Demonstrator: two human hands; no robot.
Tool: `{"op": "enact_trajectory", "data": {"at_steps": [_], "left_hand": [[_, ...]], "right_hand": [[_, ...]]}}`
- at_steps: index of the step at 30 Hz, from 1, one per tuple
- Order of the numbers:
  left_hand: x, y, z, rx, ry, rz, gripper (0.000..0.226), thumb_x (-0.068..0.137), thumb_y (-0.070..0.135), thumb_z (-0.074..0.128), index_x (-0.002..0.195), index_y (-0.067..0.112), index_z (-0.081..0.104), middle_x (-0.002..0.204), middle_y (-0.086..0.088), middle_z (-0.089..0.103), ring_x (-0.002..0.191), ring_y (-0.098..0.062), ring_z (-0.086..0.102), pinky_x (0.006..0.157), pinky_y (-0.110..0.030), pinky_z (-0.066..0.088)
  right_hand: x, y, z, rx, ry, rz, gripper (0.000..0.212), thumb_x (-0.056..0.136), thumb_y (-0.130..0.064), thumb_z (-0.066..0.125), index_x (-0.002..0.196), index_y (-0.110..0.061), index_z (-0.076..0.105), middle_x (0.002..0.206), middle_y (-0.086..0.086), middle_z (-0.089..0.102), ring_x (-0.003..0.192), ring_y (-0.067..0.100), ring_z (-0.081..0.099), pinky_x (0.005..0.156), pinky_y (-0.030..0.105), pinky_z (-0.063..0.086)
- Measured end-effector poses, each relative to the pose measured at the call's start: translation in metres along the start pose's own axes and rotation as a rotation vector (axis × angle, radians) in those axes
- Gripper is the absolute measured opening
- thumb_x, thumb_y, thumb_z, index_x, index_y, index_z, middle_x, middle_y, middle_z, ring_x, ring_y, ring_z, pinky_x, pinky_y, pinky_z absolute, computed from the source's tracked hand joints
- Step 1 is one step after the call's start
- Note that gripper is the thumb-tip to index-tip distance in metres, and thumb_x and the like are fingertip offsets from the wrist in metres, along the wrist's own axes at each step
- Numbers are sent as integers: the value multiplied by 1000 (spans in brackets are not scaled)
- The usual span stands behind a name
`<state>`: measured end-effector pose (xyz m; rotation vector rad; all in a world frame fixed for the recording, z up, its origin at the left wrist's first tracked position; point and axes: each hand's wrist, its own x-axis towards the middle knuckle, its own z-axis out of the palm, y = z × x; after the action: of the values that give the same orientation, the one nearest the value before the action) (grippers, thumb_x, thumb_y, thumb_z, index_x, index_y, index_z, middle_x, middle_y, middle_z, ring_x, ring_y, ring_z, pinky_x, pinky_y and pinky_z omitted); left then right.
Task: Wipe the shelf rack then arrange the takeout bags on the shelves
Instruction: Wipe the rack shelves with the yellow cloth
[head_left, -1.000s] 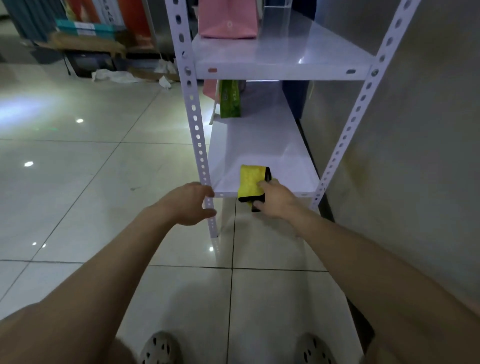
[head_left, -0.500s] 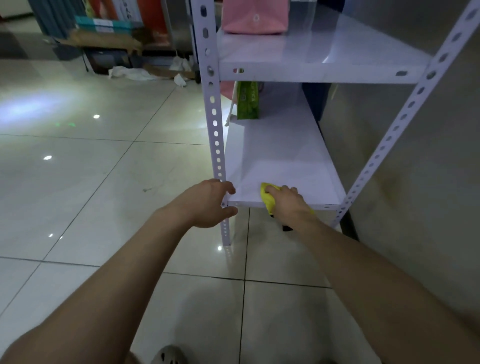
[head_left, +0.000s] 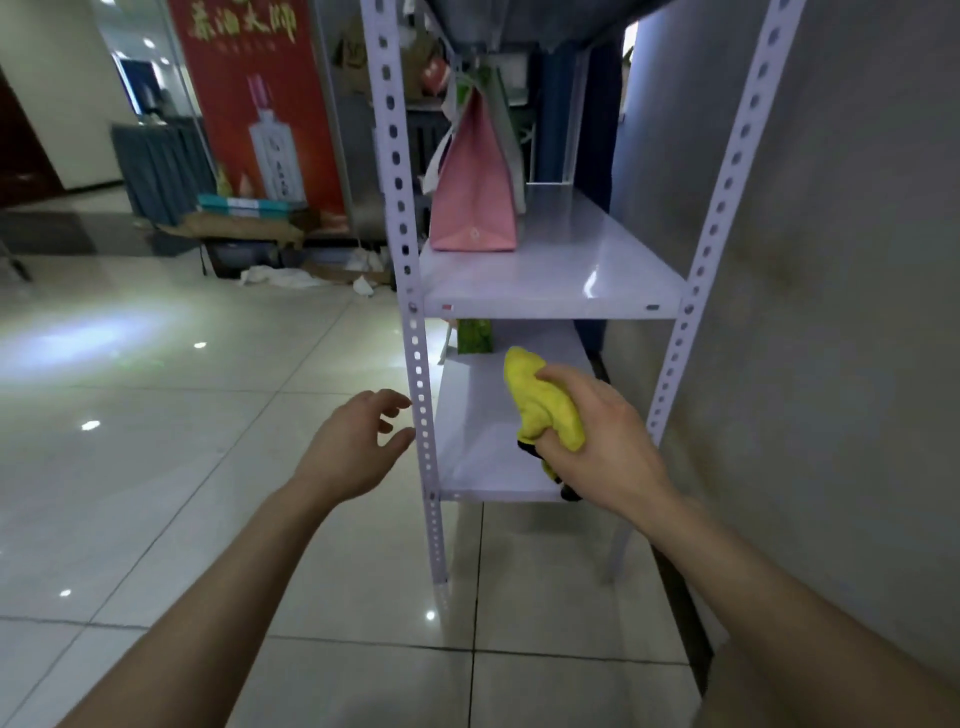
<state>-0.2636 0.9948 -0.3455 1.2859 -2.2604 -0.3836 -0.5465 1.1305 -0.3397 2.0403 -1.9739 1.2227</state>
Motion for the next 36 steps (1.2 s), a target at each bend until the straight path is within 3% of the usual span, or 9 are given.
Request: {"op": "enact_trajectory", "data": {"at_steps": [6, 9, 12, 21, 29, 32, 36], "left_hand": [[42, 24, -63, -26, 128, 40, 33, 102, 37, 73, 134, 29, 67, 123, 8, 67, 100, -6, 71, 92, -42, 63], [75, 25, -79, -60, 272, 66, 30, 102, 43, 71, 130, 33, 68, 115, 16, 68, 94, 6, 66, 85, -36, 62], [113, 26, -101, -94, 393, 85, 25, 103, 46, 68, 125, 36, 68, 103, 22, 67, 90, 5, 65, 77, -29, 58], [177, 38, -186, -56, 127, 11, 22, 103, 32, 71, 125, 31, 71, 104, 21, 69, 88, 2, 68, 81, -35, 62], [221, 101, -320, -127, 43, -69, 15, 106, 33, 68, 121, 35, 71, 105, 17, 73, 88, 1, 70, 81, -31, 59], [237, 128, -366, -184, 38, -73, 19, 108, 41, 62, 123, 33, 71, 105, 16, 74, 93, -2, 70, 86, -36, 60], [259, 172, -420, -304, 29, -20, 26, 113, 43, 53, 128, 29, 68, 111, 12, 75, 104, -8, 71, 93, -40, 59]], "right_hand": [[65, -41, -41, 10, 89, -53, 64, 87, -30, 76, 147, -34, 53, 126, -5, 63, 111, 16, 55, 85, 31, 41], [98, -39, -38, 3, 149, -80, 63, 87, -32, 75, 146, -36, 52, 126, -7, 64, 110, 13, 53, 84, 27, 38], [132, -35, -34, -16, 171, -72, 64, 84, -32, 77, 145, -37, 54, 127, -6, 65, 110, 15, 55, 86, 25, 38], [195, -81, -68, 84, 8, 27, 67, 83, -23, 81, 147, -28, 60, 136, -7, 65, 118, 18, 57, 100, 29, 47], [246, -188, -161, 139, -110, 198, 64, 80, -37, 65, 144, -36, 61, 131, -18, 62, 117, 10, 54, 98, 28, 48], [258, -220, -191, 138, -127, 255, 64, 80, -41, 64, 144, -40, 59, 131, -22, 59, 121, 10, 54, 100, 23, 45], [281, -254, -235, 145, -71, 354, 63, 84, -29, 76, 145, -31, 63, 137, -10, 63, 126, 17, 57, 106, 35, 48]]}}
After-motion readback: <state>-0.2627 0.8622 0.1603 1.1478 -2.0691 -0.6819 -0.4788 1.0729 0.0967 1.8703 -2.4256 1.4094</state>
